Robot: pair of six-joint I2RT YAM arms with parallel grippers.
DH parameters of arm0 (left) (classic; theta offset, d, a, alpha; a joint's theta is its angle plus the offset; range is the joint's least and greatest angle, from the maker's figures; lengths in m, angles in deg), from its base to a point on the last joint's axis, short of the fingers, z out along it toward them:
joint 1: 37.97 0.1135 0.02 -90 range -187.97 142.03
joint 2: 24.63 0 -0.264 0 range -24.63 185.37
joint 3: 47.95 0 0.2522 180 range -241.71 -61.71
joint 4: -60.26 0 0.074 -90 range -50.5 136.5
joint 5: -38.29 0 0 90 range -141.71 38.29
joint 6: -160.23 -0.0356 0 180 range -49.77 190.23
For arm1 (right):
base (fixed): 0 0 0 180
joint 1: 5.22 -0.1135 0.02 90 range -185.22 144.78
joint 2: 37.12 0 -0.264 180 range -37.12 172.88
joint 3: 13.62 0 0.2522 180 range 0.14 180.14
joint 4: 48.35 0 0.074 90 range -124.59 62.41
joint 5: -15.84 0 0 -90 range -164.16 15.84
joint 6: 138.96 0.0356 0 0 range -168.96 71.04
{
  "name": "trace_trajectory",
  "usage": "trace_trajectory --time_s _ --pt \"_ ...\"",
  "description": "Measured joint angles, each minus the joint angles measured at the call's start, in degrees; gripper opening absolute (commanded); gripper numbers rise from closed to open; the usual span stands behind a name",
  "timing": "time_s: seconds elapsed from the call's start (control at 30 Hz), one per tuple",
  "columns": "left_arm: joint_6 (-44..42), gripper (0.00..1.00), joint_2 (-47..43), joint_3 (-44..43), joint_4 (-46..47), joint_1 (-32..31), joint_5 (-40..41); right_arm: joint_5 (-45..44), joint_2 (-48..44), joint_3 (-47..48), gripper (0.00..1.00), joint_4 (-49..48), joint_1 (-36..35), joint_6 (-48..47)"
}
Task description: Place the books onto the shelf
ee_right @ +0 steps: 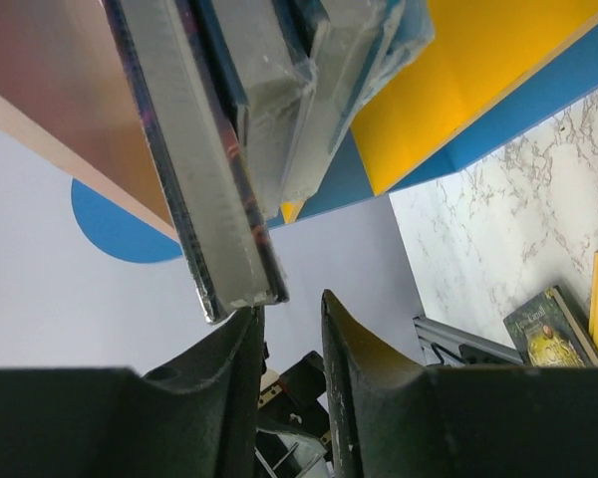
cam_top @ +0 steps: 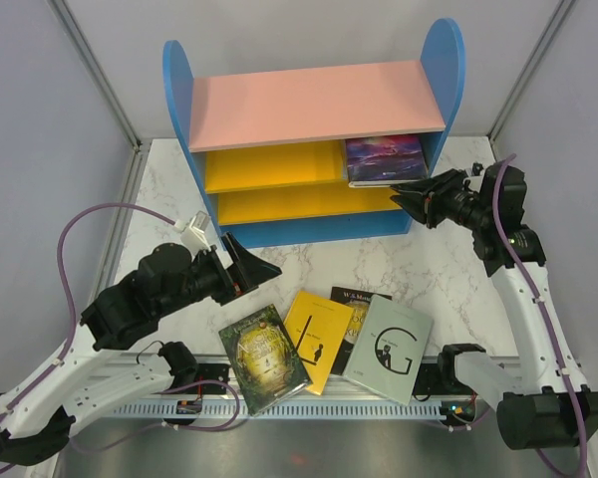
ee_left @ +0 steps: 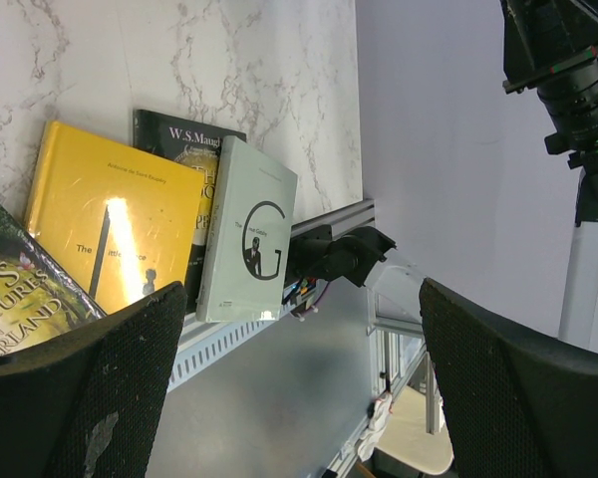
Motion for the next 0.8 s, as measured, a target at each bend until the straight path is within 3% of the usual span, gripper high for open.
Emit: trace_trajectory --time_s 0.8 --pt "0.00 1.00 -0.66 0.00 0.00 0.00 0.07 -0.07 7.06 4.94 0.25 -1.36 0.00 -1.25"
